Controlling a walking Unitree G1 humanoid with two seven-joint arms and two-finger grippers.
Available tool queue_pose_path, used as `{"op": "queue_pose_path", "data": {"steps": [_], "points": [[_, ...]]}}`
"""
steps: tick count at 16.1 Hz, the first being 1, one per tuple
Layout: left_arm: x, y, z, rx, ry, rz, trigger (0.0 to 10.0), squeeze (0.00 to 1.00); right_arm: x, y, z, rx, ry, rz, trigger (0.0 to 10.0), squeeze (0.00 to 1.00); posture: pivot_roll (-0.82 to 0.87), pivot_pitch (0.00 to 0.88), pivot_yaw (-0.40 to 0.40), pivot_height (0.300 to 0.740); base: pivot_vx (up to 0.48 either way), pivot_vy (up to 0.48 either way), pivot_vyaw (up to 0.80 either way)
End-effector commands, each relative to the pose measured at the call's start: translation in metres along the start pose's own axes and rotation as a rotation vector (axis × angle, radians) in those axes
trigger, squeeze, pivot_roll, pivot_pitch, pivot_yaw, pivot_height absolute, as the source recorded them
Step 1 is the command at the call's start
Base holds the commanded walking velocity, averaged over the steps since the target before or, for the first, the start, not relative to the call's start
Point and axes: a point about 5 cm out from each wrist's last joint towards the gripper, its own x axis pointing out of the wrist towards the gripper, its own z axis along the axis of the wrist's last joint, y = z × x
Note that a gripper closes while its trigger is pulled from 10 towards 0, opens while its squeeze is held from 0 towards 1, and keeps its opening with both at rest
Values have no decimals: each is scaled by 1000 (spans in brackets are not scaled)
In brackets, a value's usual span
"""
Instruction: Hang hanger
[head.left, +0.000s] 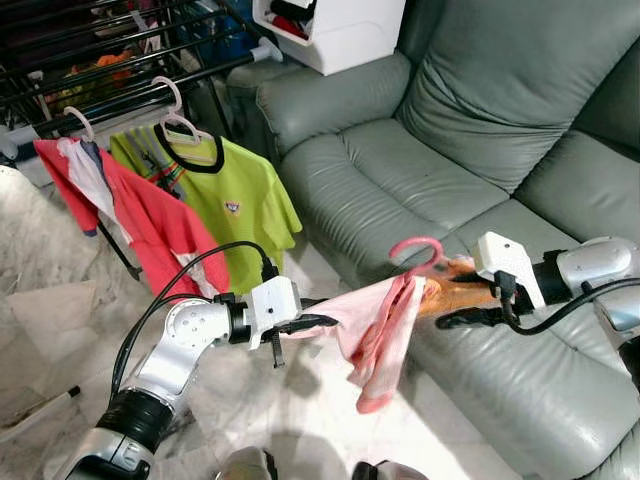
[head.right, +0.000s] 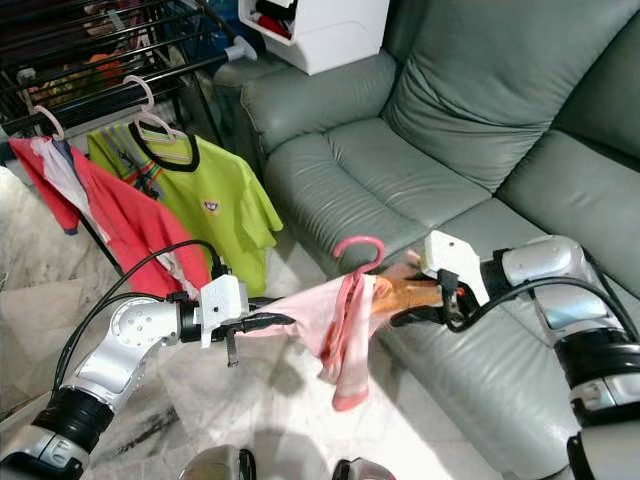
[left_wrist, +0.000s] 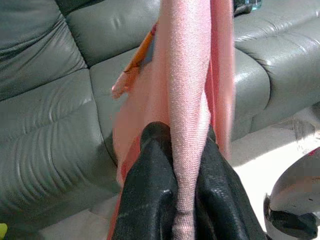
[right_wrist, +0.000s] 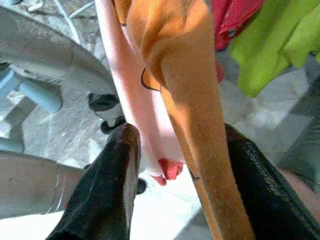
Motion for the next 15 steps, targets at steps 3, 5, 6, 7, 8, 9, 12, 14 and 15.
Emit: {"op": "queue_pose_path", "data": {"steps": [3, 5, 6, 7, 8, 9, 12, 14, 15], "points": [[1, 6, 6, 30, -17, 12, 0, 0, 0, 0, -2, -12, 33, 27, 0, 0, -51, 47, 19, 740, 0, 0, 0], [2, 6, 6, 31, -19, 12, 0, 0, 2, -2, 0, -16, 15, 12, 0, 0, -51, 48, 18, 740, 0, 0, 0], [2, 6, 6, 31, -19, 11, 0, 0, 3, -3, 1, -19, 9, 11, 0, 0, -51, 50, 19, 740, 0, 0, 0], [2, 6, 6, 31, -18, 11, 0, 0, 4, -4, 1, -23, 6, 11, 0, 0, -51, 50, 19, 740, 0, 0, 0], [2, 5, 5, 30, -18, 11, 0, 0, 6, -4, 2, -25, 2, 13, 0, 0, -50, 51, 18, 740, 0, 0, 0], [2, 5, 5, 30, -17, 11, 0, 0, 6, -3, 2, -25, 0, 14, 0, 0, -50, 51, 18, 740, 0, 0, 0], [2, 5, 3, 23, -15, 20, 0, 0, 7, -1, 0, -15, -4, 30, 0, 0, -51, 53, 17, 740, 0, 0, 0], [2, 6, 2, 23, -11, 37, 0, 0, 9, 2, -3, -6, -4, 44, 0, 0, -53, 55, 17, 740, 0, 0, 0], [2, 7, 2, 23, -11, 43, 0, 0, 9, 3, -3, -2, -3, 49, 0, 0, -54, 56, 17, 740, 0, 0, 0]]}}
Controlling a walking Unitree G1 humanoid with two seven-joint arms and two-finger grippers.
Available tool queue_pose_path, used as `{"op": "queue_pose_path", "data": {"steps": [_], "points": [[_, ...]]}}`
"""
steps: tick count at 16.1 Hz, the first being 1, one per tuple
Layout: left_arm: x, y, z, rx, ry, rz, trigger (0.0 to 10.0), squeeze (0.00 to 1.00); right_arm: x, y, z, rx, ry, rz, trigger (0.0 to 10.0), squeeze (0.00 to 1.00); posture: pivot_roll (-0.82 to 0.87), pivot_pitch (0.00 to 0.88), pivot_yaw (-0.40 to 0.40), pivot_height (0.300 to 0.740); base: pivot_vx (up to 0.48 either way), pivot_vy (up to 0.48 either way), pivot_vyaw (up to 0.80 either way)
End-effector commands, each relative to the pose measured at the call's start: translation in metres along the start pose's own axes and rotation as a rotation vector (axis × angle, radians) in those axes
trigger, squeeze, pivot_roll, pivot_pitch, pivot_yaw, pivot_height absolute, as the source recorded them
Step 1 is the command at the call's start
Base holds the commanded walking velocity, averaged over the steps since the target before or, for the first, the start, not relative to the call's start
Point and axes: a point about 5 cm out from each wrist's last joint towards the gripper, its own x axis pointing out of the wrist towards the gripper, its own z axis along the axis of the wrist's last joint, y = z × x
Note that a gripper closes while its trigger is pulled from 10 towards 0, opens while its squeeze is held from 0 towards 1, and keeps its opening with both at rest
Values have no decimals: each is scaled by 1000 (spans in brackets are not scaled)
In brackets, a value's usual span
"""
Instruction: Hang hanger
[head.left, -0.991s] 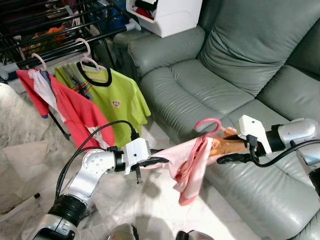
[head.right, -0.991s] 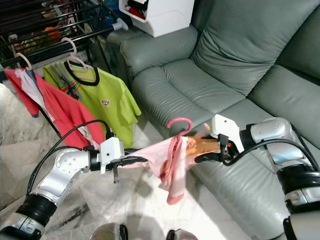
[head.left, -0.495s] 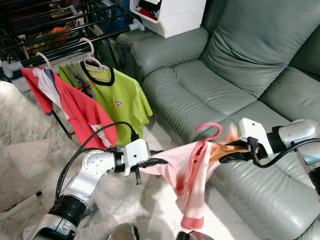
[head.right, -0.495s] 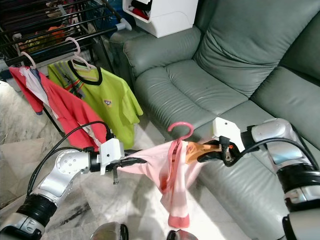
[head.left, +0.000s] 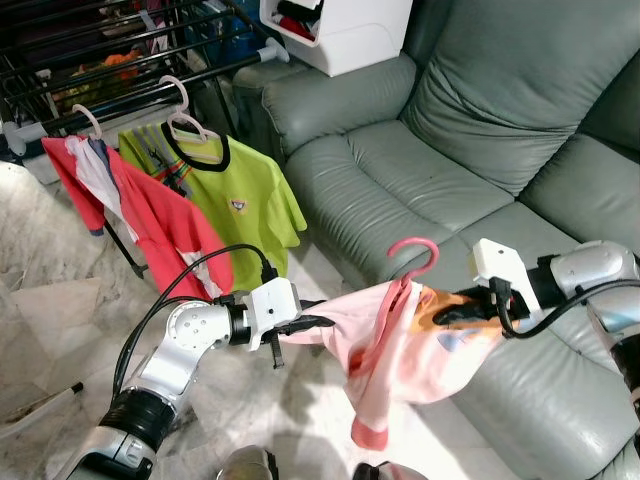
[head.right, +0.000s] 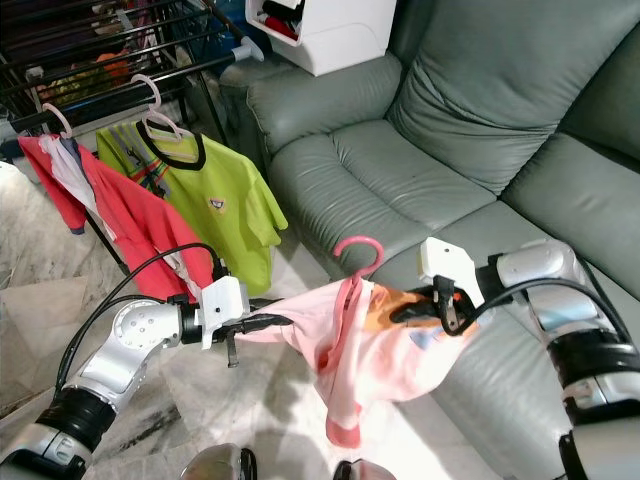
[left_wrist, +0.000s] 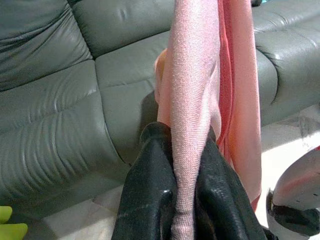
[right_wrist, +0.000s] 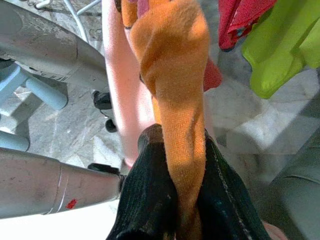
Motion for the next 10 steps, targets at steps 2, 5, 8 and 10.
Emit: {"op": "queue_pose_path", "data": {"steps": [2, 5, 8, 10], "points": [[0, 8, 6, 34, -27, 45, 0, 0, 0, 3, 0, -1, 2, 37, 0, 0, -55, 57, 17, 740, 0, 0, 0], [-2, 19, 5, 63, -19, 141, 0, 0, 2, 5, -1, 19, -11, 39, 0, 0, -55, 57, 15, 740, 0, 0, 0], [-4, 27, 4, 92, -2, 221, 10000, 545, 6, 7, -3, 21, -13, 42, 0, 0, -56, 55, 17, 740, 0, 0, 0], [-6, 29, 1, 90, 6, 231, 10000, 1000, 7, 9, -5, 27, -14, 45, 0, 0, -53, 55, 18, 740, 0, 0, 0]]}}
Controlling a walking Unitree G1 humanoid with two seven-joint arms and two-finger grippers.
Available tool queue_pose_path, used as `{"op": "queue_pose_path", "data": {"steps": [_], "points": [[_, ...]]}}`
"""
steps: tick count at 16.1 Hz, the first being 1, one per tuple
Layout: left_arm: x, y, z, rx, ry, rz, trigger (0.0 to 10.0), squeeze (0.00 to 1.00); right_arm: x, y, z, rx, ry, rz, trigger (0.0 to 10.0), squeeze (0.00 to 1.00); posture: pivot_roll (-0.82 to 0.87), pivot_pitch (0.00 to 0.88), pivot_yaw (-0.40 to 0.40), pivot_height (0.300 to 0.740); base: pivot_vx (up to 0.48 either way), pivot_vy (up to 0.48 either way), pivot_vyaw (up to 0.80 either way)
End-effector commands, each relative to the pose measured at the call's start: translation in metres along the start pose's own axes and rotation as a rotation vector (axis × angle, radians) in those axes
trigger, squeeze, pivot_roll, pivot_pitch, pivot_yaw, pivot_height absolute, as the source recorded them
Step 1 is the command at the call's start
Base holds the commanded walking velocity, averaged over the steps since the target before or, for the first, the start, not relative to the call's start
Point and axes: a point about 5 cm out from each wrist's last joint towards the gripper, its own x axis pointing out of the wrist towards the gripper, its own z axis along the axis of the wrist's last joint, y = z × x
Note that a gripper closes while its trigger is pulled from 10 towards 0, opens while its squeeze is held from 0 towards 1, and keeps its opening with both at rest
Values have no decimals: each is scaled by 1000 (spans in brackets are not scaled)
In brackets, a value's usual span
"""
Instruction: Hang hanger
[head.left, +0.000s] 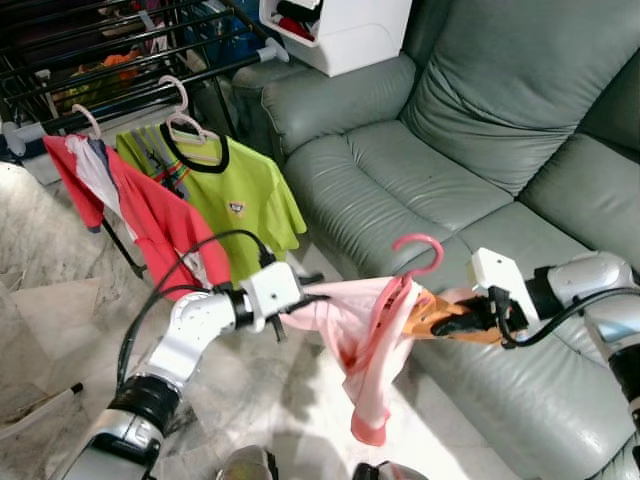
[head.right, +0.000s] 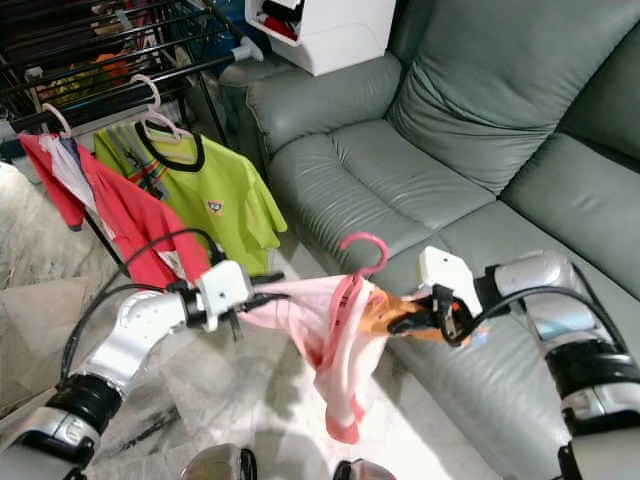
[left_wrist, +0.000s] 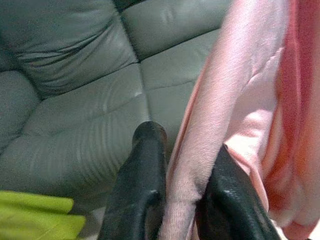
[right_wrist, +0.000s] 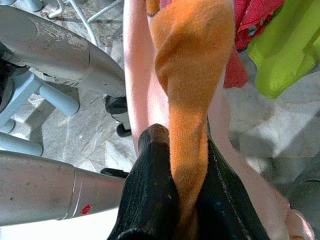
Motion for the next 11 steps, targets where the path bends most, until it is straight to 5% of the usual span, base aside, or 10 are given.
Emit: {"op": "queue_pose_path", "data": {"steps": [1, 8, 11], "points": [[-5, 9, 0, 14, 2, 39, 10000, 1000, 1, 1, 1, -10, 13, 12, 0, 0, -53, 55, 18, 740, 0, 0, 0], [-12, 1, -10, 93, 47, -52, 10000, 1000, 18, -5, -8, -42, 68, -113, 0, 0, -52, 40, 30, 740, 0, 0, 0], [-24, -7, -24, 175, 128, -134, 10000, 1000, 46, -5, -17, -41, 81, -213, 0, 0, -51, 14, 44, 740, 0, 0, 0]]}}
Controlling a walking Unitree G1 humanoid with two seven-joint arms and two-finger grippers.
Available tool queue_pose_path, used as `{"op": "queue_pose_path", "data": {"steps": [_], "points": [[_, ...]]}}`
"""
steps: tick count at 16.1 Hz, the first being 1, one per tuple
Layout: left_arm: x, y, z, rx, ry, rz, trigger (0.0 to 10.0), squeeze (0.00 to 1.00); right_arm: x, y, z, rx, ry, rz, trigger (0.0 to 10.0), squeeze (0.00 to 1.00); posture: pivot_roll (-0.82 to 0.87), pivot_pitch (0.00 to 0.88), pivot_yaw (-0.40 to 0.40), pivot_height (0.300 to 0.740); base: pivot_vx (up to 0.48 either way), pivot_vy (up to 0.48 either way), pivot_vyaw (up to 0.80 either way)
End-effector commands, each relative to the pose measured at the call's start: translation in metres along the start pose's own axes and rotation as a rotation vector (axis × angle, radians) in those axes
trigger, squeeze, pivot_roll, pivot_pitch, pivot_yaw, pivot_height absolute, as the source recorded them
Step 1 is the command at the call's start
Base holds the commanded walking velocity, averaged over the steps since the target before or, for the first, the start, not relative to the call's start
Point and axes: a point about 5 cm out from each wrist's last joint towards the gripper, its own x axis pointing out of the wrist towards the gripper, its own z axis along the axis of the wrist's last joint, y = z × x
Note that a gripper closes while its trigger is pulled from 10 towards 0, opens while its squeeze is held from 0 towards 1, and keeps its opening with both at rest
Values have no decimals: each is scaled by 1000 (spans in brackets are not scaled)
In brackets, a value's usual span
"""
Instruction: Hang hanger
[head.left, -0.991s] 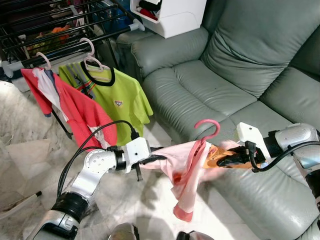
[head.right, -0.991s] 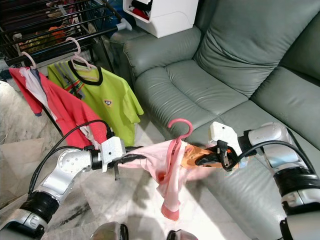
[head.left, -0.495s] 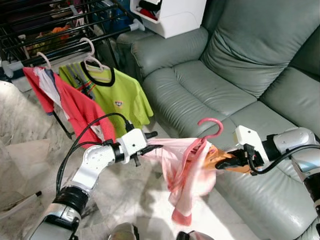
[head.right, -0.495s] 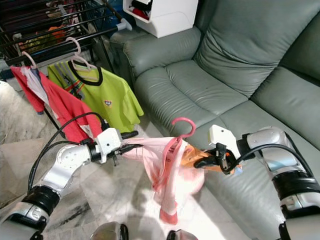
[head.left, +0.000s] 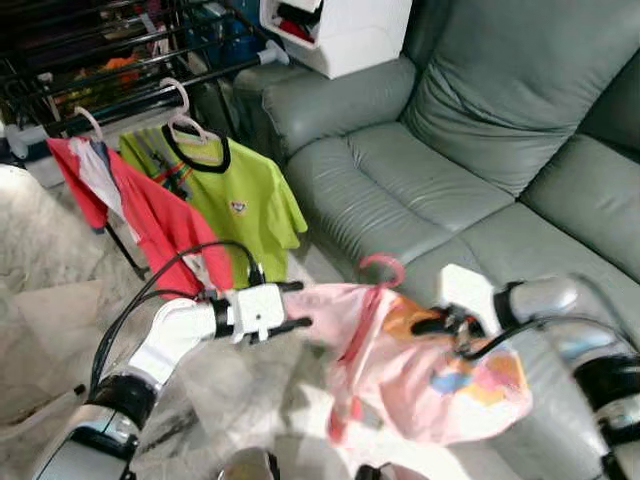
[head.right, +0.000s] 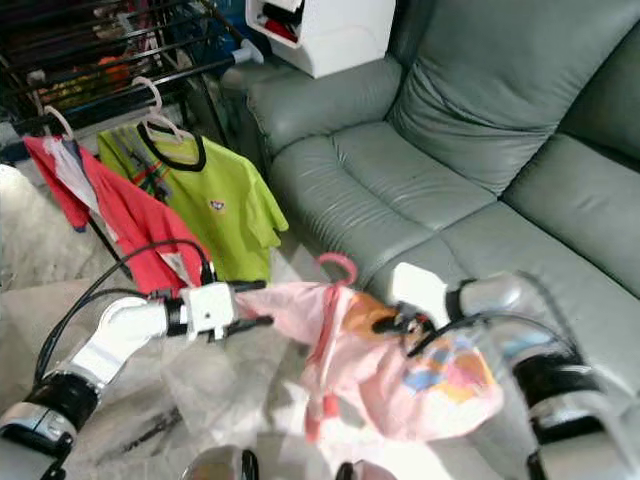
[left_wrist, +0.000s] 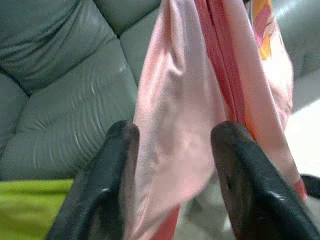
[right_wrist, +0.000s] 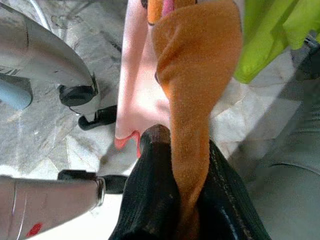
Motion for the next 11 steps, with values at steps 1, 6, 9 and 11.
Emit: {"op": "queue_pose_path", "data": {"steps": [1, 6, 9, 11], "points": [[-4, 0, -4, 10, 22, 15, 10000, 1000, 2, -1, 0, -9, 5, -37, 0, 0, -51, 7, 46, 740, 0, 0, 0], [-18, -4, -28, -298, 82, 434, 10000, 1000, 29, 8, -16, 243, -82, -410, 0, 0, -45, 0, 46, 740, 0, 0, 0], [-27, -10, -34, -435, 72, 680, 10000, 1000, 37, 20, -23, 398, -145, -582, 0, 0, -40, 0, 43, 740, 0, 0, 0], [-32, -11, -34, -479, 73, 786, 10000, 1000, 38, 23, -27, 446, -145, -656, 0, 0, -40, 0, 41, 740, 0, 0, 0]]}}
